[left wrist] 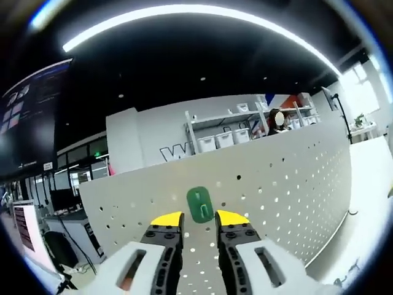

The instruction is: Insert the hook assembly into the mounting plate slot until the hook locks in place.

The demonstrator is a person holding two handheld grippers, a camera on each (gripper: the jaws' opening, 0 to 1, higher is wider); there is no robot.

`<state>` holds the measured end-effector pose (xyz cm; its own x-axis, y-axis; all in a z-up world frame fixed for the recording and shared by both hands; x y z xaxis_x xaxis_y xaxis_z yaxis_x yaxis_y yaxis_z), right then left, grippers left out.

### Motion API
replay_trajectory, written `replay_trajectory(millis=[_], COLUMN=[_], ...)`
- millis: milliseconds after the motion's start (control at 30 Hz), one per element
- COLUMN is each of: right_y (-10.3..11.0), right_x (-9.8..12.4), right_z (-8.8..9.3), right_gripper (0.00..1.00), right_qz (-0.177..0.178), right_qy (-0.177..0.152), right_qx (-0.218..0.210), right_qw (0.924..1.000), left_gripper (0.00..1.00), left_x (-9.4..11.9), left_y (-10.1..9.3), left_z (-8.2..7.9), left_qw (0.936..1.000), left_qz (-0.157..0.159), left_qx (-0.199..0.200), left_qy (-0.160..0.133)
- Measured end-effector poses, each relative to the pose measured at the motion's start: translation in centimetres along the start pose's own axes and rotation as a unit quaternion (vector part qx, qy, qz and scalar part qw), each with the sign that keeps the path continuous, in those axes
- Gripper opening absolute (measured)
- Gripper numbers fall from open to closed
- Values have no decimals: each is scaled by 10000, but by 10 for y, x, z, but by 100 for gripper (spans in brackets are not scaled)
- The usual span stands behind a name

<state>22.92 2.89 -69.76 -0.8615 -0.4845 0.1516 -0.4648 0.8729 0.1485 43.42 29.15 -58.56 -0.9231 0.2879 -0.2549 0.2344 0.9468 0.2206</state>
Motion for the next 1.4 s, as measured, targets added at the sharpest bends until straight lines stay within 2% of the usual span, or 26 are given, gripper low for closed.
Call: replay_trajectory(millis=[200, 433, 700, 900, 1400], right_y=[0, -1, -21, -28, -27], right_x=[5, 10, 20, 22, 21], right_z=[-4, -11, -16, -14, -1], right_gripper=[57, 57, 56, 55, 53], right_qz=[13, 60, 347, 467, 413], right_qy=[-36, -106, -204, -181, -31], right_qx=[64, 150, 189, 233, 262], right_qw=[10000, 9998, 9990, 9985, 9988], left_gripper=[28, 32, 35, 35, 36], left_x=[29, 60, 91, 114, 166], left_y=[-7, -17, -24, -33, -62], left_z=[-4, -9, -11, -7, 4], left_qw=[9997, 9992, 9984, 9977, 9942], left_qz=[60, 149, 224, 323, 579], left_qx=[246, 358, 515, 587, 856], left_qy=[-17, -21, -3, 54, 287])
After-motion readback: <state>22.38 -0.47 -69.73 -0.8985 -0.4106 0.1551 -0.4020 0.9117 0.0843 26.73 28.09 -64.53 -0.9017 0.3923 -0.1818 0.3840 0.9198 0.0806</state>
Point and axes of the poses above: the point that each gripper's makers call its tool centre point, and the gripper's own axes: x roughly backward along the fingers, y roughly to its left, z roughly out of its underside, the point moved 2 cm from there along x, roughly backward along the fingers, and after that the axes turned 9 degrees about -y, right-handed, at the moved point
